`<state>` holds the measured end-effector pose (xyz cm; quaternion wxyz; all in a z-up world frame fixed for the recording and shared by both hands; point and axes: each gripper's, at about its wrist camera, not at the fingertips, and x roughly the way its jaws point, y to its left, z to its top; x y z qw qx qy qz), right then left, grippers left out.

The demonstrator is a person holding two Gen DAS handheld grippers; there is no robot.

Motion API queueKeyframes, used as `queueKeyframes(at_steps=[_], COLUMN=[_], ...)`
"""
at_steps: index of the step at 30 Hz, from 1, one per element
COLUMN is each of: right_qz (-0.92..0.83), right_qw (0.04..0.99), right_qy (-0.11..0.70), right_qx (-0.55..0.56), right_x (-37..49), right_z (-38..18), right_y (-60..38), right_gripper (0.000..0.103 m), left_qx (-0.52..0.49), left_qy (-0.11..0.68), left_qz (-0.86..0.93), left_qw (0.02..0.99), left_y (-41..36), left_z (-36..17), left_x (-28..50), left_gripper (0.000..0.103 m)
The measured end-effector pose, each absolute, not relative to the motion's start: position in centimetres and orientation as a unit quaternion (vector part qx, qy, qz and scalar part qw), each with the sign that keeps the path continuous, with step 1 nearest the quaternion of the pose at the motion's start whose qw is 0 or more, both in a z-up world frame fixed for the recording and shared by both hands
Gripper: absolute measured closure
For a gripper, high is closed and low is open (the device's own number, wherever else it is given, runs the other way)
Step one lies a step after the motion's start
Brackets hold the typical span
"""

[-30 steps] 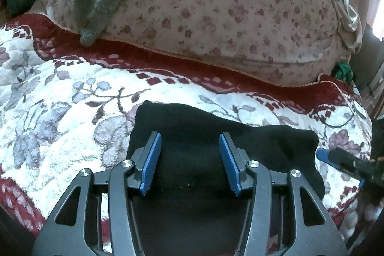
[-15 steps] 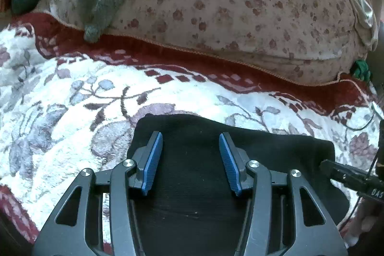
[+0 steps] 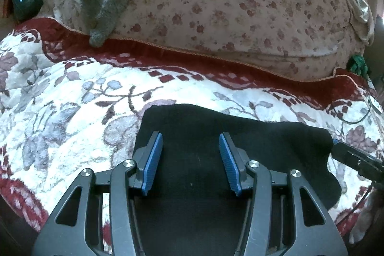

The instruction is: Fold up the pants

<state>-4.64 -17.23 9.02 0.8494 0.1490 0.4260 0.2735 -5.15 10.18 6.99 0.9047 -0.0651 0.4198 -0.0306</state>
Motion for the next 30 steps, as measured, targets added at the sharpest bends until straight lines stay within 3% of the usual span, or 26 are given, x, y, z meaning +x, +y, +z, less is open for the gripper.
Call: queueKeyframes(at_steps=[10,14,18,22,26,30], right_qz=[0.267,0.267,0.261,0.257,0.269,0.265], right_qw=[0.858,0.856,0.852,0.842,0.82,0.806], right_qy=[0.417,0.418,0.427,0.447,0.464,0.479], right_qx=[0.14,0.147,0.152,0.16,0.2,0.226], right_x=[-5.8,-5.8,-5.8,-5.3,-4.8,-4.0], right_z=[9.7,9.6,9.3,8.1,6.3,4.6], right_y=[-16.1,-16.2,-16.5,-17.2,-17.9,-18.5], right_gripper=[0.061,0.053,0.05,0.039,0.037,0.032], left_qx=[-0.063,-0.07,-0.08,-0.104,-0.136,-0.155], left_qy=[0.409,0.413,0.42,0.433,0.438,0.451], left_qz=[-0.03,-0.039,-0.051,-0.073,-0.089,-0.105], left_qw=[0.91,0.907,0.903,0.892,0.884,0.873], left_y=[10.5,10.9,11.8,13.2,14.9,15.9], left_z=[8.4,8.5,8.6,8.3,7.7,6.5], left_x=[-7.0,-7.4,-7.9,-8.1,-7.8,-6.9], left_gripper=[0.054,0.054,0.054,0.054,0.041,0.039])
